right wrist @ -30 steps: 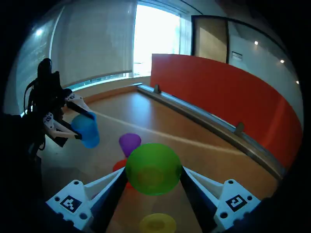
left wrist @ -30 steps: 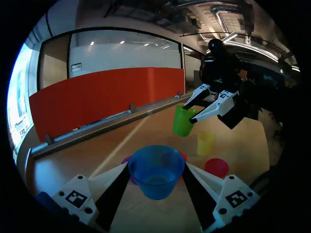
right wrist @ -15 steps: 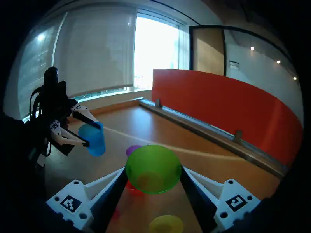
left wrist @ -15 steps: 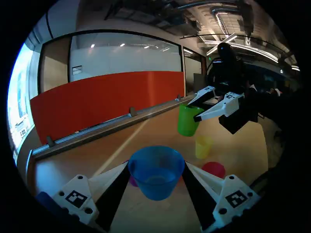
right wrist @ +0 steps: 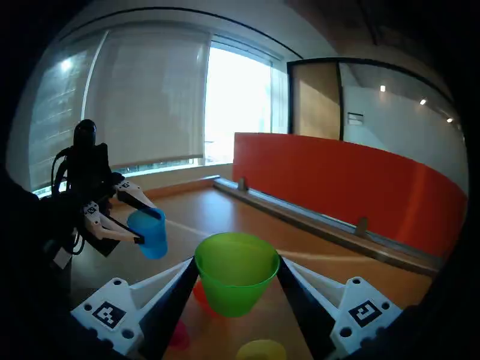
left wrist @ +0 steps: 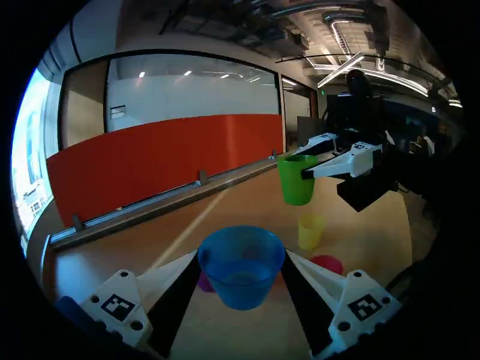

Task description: Pour water

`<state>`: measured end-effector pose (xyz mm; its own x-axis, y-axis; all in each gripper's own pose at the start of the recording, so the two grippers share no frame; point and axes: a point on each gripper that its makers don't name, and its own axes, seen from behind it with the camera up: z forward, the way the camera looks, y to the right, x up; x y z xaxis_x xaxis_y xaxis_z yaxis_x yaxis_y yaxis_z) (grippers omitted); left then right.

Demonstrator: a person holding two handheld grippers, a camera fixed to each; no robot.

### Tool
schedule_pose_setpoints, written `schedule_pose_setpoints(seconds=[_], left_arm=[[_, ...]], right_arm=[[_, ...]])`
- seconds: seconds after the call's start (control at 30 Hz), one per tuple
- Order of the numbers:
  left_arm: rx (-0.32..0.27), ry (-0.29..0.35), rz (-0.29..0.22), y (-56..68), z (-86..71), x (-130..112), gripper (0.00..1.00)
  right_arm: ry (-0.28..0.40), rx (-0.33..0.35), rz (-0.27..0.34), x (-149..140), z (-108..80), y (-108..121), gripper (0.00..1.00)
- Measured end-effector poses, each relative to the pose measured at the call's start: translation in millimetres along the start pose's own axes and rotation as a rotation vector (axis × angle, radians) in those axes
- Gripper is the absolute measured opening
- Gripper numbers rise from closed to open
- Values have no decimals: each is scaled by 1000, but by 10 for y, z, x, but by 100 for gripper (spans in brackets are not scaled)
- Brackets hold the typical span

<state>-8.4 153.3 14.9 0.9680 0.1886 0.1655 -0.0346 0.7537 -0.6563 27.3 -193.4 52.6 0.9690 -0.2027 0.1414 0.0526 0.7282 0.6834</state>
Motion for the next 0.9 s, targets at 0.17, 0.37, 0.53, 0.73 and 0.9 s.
schedule_pose_setpoints(seconds=[0.17, 0.37, 0.53, 0.73, 0.9], left_arm=[[-2, 13, -2, 16, -19, 57, 87], [-1, 30, 4, 29, -41, 116, 87], [-3, 45, 1, 32, -55, 173, 87], [-7, 77, -7, 46, -65, 294, 87], [-8, 108, -11, 54, -71, 440, 87]], right_arm=[[57, -1, 4, 118, -33, -31, 94], [97, 0, 4, 193, -62, -70, 94], [121, -4, -9, 239, -79, -86, 94], [143, -7, -36, 254, -88, -124, 94], [151, 4, -48, 242, -91, -176, 94]])
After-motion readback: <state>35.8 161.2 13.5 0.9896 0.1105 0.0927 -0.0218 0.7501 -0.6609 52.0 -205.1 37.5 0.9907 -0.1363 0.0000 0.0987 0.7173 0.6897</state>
